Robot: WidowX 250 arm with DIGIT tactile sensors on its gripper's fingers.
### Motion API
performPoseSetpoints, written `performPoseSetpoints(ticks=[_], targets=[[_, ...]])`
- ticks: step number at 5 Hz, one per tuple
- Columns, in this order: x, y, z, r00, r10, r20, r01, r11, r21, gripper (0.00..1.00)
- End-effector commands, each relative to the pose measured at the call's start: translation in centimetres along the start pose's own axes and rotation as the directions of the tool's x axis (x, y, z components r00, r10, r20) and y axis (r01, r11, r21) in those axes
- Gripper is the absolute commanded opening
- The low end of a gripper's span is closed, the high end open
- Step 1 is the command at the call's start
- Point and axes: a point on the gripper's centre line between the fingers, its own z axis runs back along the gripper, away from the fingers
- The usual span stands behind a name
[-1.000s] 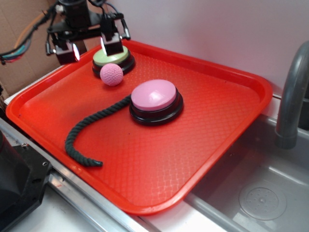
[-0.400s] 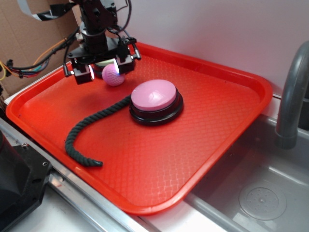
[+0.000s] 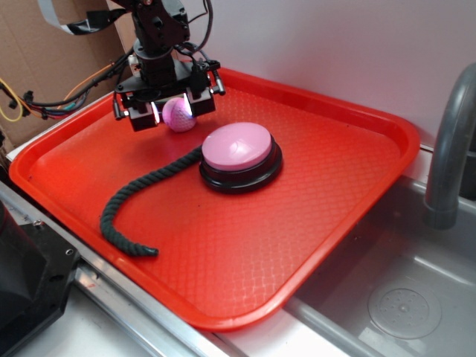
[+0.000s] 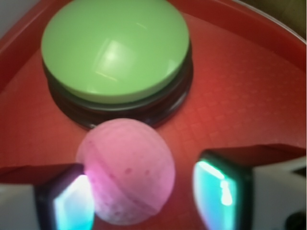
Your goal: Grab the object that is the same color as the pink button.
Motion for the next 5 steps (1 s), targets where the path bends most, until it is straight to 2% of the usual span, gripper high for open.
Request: performPoseSetpoints(ticks=[1,3,4,5], targets=[[1.5,0.7,0.6,1.0,-0.011,-0.003,0.01,0.999,-0.036,0.0],[1.5,1.2,5.5,0.979,-0.199,-0.047,0.195,0.977,-0.081,0.0],[1.5,1.9,8.6,0.948,-0.303,-0.103,0.298,0.953,-0.06,0.0],[1.2,3.3,11.9,0.858,-0.474,-0.199,0.461,0.881,-0.109,0.0]])
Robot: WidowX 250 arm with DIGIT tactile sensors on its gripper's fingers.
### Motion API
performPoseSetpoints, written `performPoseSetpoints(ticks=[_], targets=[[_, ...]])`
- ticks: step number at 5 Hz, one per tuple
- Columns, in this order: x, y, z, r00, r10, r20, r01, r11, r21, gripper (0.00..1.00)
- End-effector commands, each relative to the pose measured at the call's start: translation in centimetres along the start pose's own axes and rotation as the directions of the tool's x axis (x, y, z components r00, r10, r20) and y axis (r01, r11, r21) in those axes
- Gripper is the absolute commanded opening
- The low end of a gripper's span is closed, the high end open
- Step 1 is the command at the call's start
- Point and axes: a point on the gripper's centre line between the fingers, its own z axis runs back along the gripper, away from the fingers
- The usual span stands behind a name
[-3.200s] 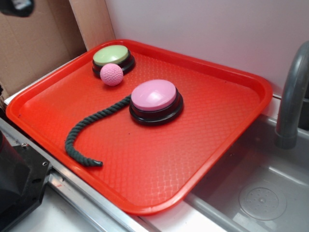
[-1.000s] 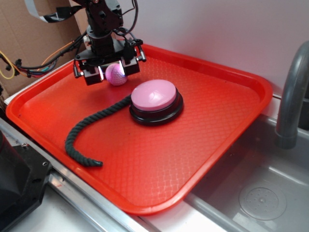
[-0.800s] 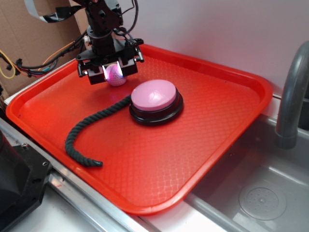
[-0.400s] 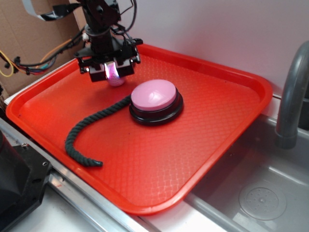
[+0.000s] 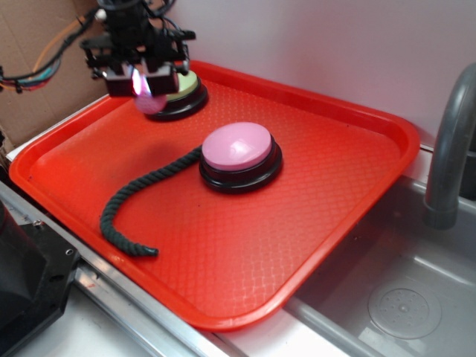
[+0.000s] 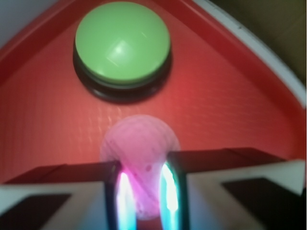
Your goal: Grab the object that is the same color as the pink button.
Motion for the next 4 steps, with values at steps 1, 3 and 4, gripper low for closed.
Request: performPoseSetpoints(ticks=[1,3,4], targets=[[-1.3,2.6,7.4,0.933,-0.354,-0.071,0.346,0.932,-0.105,0.0],[-4.0,3.2,8.7,0.85,-0.523,-0.068,0.518,0.852,-0.074,0.0],[-4.3,3.2,8.8,0.846,-0.531,-0.043,0.527,0.846,-0.085,0.0]])
